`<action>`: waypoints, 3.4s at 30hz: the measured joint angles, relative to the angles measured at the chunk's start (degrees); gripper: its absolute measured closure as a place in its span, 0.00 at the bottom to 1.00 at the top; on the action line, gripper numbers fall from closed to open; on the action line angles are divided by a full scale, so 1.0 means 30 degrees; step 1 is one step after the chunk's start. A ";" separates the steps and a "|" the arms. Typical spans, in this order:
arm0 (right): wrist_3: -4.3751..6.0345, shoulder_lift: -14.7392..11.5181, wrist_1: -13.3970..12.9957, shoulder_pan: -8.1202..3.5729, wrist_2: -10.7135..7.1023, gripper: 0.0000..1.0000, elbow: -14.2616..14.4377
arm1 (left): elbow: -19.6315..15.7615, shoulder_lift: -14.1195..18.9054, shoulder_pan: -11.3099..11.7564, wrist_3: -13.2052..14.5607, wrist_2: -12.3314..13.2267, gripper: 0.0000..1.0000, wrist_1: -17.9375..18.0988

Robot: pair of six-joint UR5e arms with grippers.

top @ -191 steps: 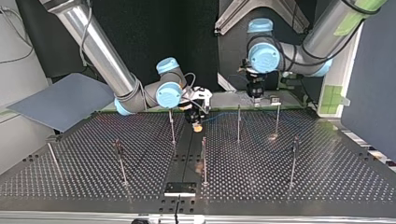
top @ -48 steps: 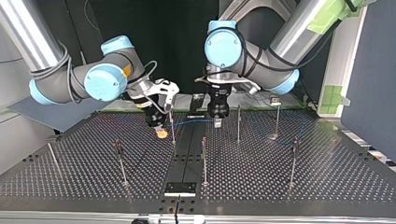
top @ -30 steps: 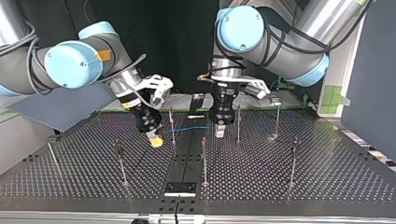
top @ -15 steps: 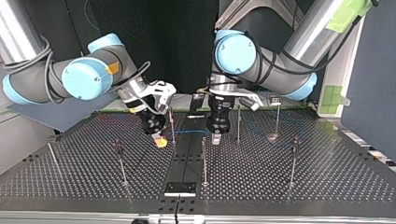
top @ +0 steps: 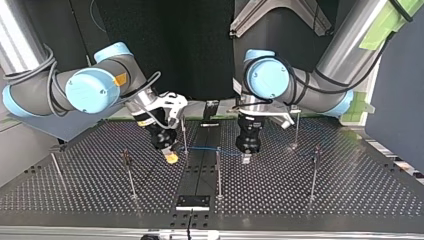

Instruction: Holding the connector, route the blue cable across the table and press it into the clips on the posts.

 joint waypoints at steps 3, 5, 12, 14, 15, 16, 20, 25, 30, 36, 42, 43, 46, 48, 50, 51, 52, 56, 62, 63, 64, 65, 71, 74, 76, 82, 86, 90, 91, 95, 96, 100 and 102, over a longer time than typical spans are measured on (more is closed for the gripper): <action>0.0005 0.0043 0.0001 -0.0060 -0.0002 1.00 -0.0002 | 0.0179 -0.0204 0.0130 -0.0077 0.0533 1.00 0.0196; 0.0003 0.0099 -0.0001 -0.0141 -0.0003 1.00 -0.0037 | 0.0280 -0.0279 0.0172 -0.0139 0.0886 1.00 0.0321; 0.0003 0.0618 0.0001 -0.0341 -0.0024 1.00 -0.0433 | 0.1186 -0.0903 0.0466 -0.0505 0.1575 1.00 0.0144; 0.0006 0.0799 0.0000 -0.0398 -0.0025 1.00 -0.0663 | 0.1535 -0.1237 0.0512 -0.0518 0.1655 1.00 0.0023; 0.0008 0.0870 0.0003 -0.0426 -0.0025 1.00 -0.0791 | 0.1698 -0.1397 0.0534 -0.0532 0.1688 1.00 -0.0018; 0.0020 0.0953 0.0010 -0.0468 -0.0026 1.00 -0.0986 | 0.1928 -0.1622 0.0561 -0.0548 0.1726 1.00 -0.0066; 0.0081 0.1121 0.0025 -0.0611 -0.0027 1.00 -0.1538 | 0.2636 -0.2386 0.0628 -0.0562 0.1824 1.00 -0.0223; 0.0117 0.1302 0.0012 -0.0924 0.0013 1.00 -0.2021 | 0.3028 -0.3284 0.0726 -0.0592 0.1832 1.00 -0.0056; 0.0088 0.1521 0.0002 -0.1107 0.0002 1.00 -0.2130 | 0.3271 -0.3929 0.0935 -0.0667 0.1857 1.00 -0.0133; 0.0068 0.1594 -0.0022 -0.1179 0.0000 1.00 -0.2143 | 0.3335 -0.4067 0.1055 -0.0654 0.1801 0.88 -0.0392; 0.0042 0.1627 -0.0009 -0.1191 0.0001 1.00 -0.2145 | 0.3338 -0.3922 0.1051 -0.0498 0.1537 0.46 -0.1045; 0.0041 0.1630 -0.0005 -0.1193 -0.0001 1.00 -0.2146 | 0.3337 -0.3818 0.1035 -0.0411 0.1461 0.32 -0.1212; 0.0025 0.1643 -0.0002 -0.1195 0.0000 1.00 -0.2147 | 0.3269 -0.3452 0.0971 -0.0064 0.1140 0.00 -0.1664; 0.0022 0.1649 -0.0001 -0.1195 0.0001 1.00 -0.2145 | 0.3149 -0.3179 0.0931 0.0181 0.0879 0.00 -0.1944; 0.0015 0.1651 -0.0001 -0.1195 0.0000 1.00 -0.2147 | 0.2963 -0.2848 0.0889 0.0355 0.0551 0.00 -0.2295; 0.0014 0.1652 0.0001 -0.1194 0.0000 1.00 -0.2146 | 0.2879 -0.2706 0.0873 0.0394 0.0424 0.00 -0.2432; 0.0012 0.1653 0.0008 -0.1196 0.0001 1.00 -0.2146 | 0.2765 -0.2520 0.0851 0.0449 0.0314 0.00 -0.2615; 0.0009 0.1656 0.0023 -0.1192 -0.0019 1.00 -0.2146 | 0.2231 -0.1871 0.0731 0.0669 0.0521 0.00 -0.3266; 0.0010 0.1655 0.0029 -0.1187 -0.0015 1.00 -0.2147 | 0.1204 -0.0816 0.0516 0.0368 0.1484 0.00 -0.4095; 0.0014 0.1655 0.0029 -0.1187 -0.0011 1.00 -0.2146 | 0.1027 -0.0641 0.0462 0.0296 0.1655 0.00 -0.4171; 0.0022 0.1655 0.0028 -0.1183 -0.0013 1.00 -0.2146 | 0.0801 -0.0410 0.0388 0.0194 0.1864 0.00 -0.4293; 0.0031 0.1656 0.0032 -0.1179 -0.0016 1.00 -0.2147 | 0.0623 -0.0231 0.0332 0.0126 0.1975 0.00 -0.4412; 0.0106 0.1652 0.0096 -0.1106 -0.0028 1.00 -0.2146 | -0.0437 0.0828 -0.0009 0.0105 0.1807 0.00 -0.5285; 0.0118 0.1638 0.0111 -0.1107 -0.0029 1.00 -0.2147 | -0.0928 0.1317 -0.0207 0.0120 0.1406 0.00 -0.5657; 0.0123 0.1636 0.0119 -0.1149 -0.0029 1.00 -0.2144 | -0.1232 0.1622 -0.0364 0.0133 0.1261 0.00 -0.5660; 0.0125 0.1627 0.0143 -0.1326 -0.0007 1.00 -0.2145 | -0.1709 0.2512 -0.0951 0.0437 0.1349 0.00 -0.5231; 0.0126 0.1628 0.0146 -0.1424 -0.0002 1.00 -0.2146 | -0.1457 0.3078 -0.1458 0.0452 0.1119 0.00 -0.4864; 0.0125 0.1629 0.0147 -0.1524 0.0001 1.00 -0.2145 | -0.0863 0.3716 -0.2107 0.0418 0.0529 0.00 -0.4858; 0.0125 0.1628 0.0145 -0.1542 0.0001 1.00 -0.2146 | -0.0648 0.3805 -0.2327 0.0449 0.0319 0.00 -0.4930; 0.0126 0.1628 0.0147 -0.1568 -0.0006 1.00 -0.2146 | 0.0100 0.3475 -0.3075 0.0563 -0.0428 0.00 -0.4998; 0.0124 0.1628 0.0147 -0.1570 -0.0012 1.00 -0.2146 | 0.0279 0.3323 -0.3258 0.0580 -0.0612 0.00 -0.4974; 0.0126 0.1628 0.0135 -0.1573 -0.0025 1.00 -0.2146 | 0.1091 0.2856 -0.4071 0.0594 -0.1270 0.00 -0.4796; 0.0125 0.1627 0.0121 -0.1575 -0.0027 1.00 -0.2145 | 0.1421 0.2764 -0.4414 0.0599 -0.1367 0.00 -0.4786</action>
